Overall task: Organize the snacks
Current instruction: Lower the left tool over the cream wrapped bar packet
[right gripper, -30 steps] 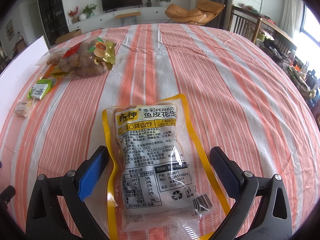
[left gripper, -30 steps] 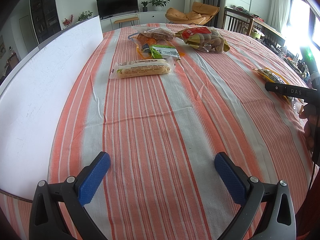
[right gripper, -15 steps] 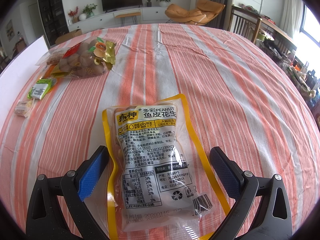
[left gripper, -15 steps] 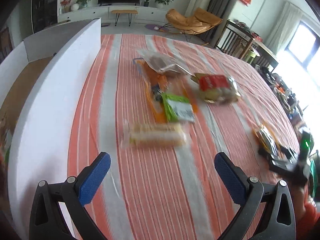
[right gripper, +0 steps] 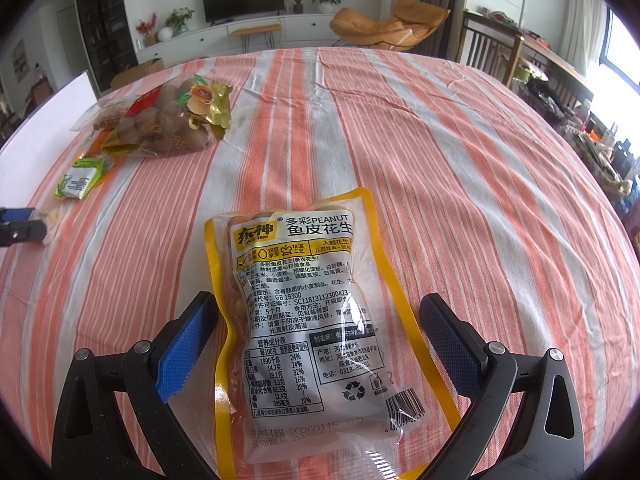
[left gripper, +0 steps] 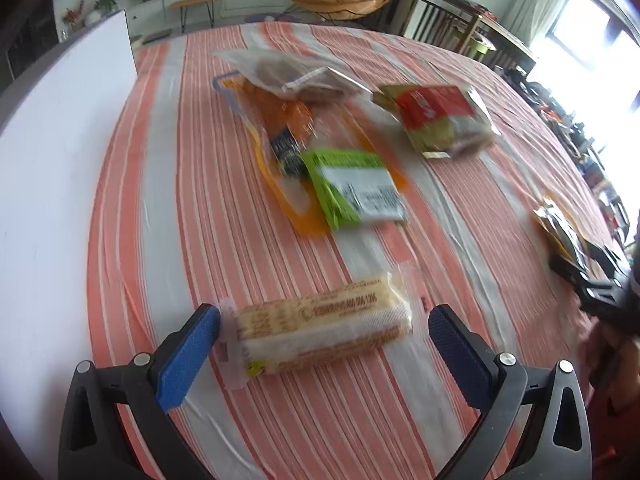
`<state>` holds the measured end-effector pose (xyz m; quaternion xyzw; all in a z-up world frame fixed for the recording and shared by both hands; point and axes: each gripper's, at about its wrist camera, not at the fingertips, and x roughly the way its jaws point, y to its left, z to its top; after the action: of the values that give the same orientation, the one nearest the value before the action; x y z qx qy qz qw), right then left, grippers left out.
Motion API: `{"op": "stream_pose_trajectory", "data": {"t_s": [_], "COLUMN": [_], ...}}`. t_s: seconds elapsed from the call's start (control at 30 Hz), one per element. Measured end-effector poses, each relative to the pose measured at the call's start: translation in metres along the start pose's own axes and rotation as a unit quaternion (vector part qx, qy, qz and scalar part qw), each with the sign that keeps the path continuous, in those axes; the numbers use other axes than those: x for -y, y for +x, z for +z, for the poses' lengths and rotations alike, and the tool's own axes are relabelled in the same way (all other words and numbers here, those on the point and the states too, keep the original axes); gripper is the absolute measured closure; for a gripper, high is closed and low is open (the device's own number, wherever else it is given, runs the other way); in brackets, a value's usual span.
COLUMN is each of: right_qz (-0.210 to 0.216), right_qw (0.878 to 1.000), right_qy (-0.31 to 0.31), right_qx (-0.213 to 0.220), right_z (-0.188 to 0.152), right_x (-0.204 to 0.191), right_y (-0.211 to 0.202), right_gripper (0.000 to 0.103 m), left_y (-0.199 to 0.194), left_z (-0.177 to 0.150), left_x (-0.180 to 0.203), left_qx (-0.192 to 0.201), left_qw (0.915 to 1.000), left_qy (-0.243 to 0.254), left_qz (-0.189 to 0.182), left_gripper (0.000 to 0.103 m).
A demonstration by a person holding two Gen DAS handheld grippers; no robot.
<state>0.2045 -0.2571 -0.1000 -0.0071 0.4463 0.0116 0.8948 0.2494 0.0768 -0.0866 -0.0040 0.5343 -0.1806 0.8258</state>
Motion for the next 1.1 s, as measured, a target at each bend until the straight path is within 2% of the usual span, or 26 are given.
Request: {"op": "stream_pose_trajectory", "data": {"t_s": [0.1,0.27,0.43,0.53,0.6,0.7,0.77,0.87,0.93,1.1], "right_qz": [0.000,0.000,0.000,0.000,0.000,0.000,0.000,0.001,0.000,0.000], "right_qw": [1.000,1.000,1.000,1.000,1.000,1.000,1.000,1.000,1.000,1.000], "right_qy": [0.000,0.000,0.000,0.000,0.000,0.001,0.001,0.001,0.001,0.001], "right_qx": [0.000,0.000,0.000,0.000,0.000,0.000,0.000,0.001,0.001,0.001], "right_z": [0.000,0.000,0.000,0.000,0.000,0.000,0.000,0.000,0.000,0.000], "right_x": [0.001,0.000,0.000,0.000,0.000,0.001,0.001,0.001,0.000,0.001], "right_y": [0.000,0.000,0.000,0.000,0.000,0.000,0.000,0.000,0.000,0.000], "right_gripper": [0.002,0.002,0.002,0.002,0.002,0.002,0.002,0.002,0.001,0.001], "left_y": [-0.008,-0.023,-0.034,-0.042,-0.049,-0.060,-0.061,-0.047,-0.033,0.002], "left_z": [-0.019,-0.049,-0.067,-0.071,-0.069,-0.059,-0.049,-0.033,-0.025,-0.016], "left_x": [0.003,0.004,0.013,0.017,0.015,0.025,0.038,0.059,0.063,0.051], "left_qx": [-0.003,-0.006,-0.017,-0.005,0.009,0.048,0.063,0.047,0.027,-0.011], "left_qw": [0.9999,0.9972,0.9957,0.9953,0.9968,0.9984,0.9948,0.9845,0.9806,0.9797], "left_qy": [-0.009,-0.036,-0.009,-0.007,-0.004,0.028,0.071,0.148,0.176,0.169], "left_qz": [-0.013,-0.066,-0.090,-0.096,-0.080,-0.009,0.036,0.080,0.083,0.107], "left_gripper": [0.000,0.000,0.000,0.000,0.000,0.001,0.001,0.000,0.000,0.001]}}
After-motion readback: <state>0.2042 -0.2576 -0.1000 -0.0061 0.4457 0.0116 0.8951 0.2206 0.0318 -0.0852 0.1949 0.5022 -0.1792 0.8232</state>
